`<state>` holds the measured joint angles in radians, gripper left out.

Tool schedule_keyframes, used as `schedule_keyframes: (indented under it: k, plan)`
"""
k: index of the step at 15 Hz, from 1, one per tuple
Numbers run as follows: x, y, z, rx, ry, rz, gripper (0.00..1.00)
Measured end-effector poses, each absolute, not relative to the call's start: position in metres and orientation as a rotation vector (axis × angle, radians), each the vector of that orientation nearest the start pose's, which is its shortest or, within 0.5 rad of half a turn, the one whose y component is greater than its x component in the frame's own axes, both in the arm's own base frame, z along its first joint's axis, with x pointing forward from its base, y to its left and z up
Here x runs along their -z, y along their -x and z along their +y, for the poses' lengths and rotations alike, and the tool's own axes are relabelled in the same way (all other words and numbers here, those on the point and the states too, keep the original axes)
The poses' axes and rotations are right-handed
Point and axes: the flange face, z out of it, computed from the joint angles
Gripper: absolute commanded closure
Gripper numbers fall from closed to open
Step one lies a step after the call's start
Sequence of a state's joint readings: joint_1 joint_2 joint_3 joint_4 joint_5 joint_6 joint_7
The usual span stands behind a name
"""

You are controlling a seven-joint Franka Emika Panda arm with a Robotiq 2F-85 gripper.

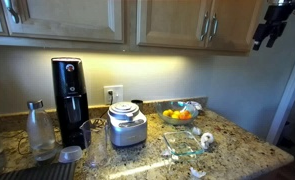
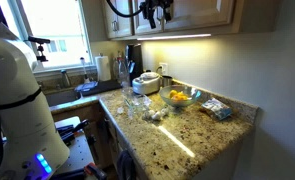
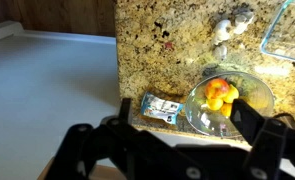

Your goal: Put the garlic cloves inside the glass bowl

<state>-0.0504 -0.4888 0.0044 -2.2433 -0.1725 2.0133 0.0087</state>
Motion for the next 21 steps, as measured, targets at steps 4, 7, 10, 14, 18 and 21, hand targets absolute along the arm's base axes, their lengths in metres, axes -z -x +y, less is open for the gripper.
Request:
schedule_keyframes:
  k: [4, 7, 10, 14, 18, 21]
  plan:
    - [-0.582, -0.429, -0.030, 0.422, 3.286, 0.002, 0.00]
    - [-0.582, -0.429, -0.030, 0.422, 3.286, 0.002, 0.00]
    - [-0.579, -0.430, -0.030, 0.422, 3.284, 0.018, 0.00]
    - [-0.559, -0.439, -0.029, 0.441, 3.269, 0.089, 0.00]
    - [-0.517, -0.454, -0.027, 0.451, 3.242, 0.201, 0.00]
    - [-0.477, -0.462, -0.025, 0.392, 3.235, 0.259, 0.00]
